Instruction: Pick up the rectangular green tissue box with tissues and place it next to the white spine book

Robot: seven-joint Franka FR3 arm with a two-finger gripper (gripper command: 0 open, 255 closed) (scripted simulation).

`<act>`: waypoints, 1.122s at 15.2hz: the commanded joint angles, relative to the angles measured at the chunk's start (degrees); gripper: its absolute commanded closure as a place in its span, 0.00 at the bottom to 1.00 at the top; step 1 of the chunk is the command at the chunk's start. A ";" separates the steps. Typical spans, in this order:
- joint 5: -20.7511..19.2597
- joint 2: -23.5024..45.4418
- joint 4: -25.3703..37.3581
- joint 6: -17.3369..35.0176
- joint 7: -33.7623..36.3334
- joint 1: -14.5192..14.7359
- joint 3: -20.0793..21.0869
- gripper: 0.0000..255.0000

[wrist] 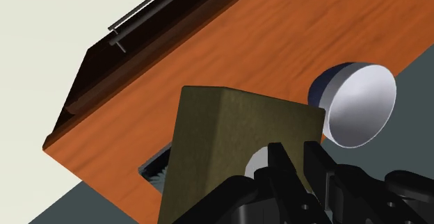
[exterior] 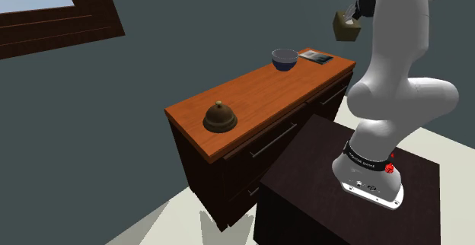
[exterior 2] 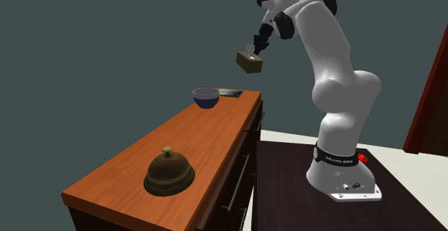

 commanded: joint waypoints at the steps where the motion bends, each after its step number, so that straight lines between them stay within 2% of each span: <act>1: -0.35 -0.30 -2.39 1.66 -0.88 1.08 -0.23 1.00; 8: -1.05 -0.98 -9.51 6.75 -3.63 3.97 -0.75 1.00; 17: -0.81 -0.60 -16.34 12.45 -6.75 6.17 -0.71 1.00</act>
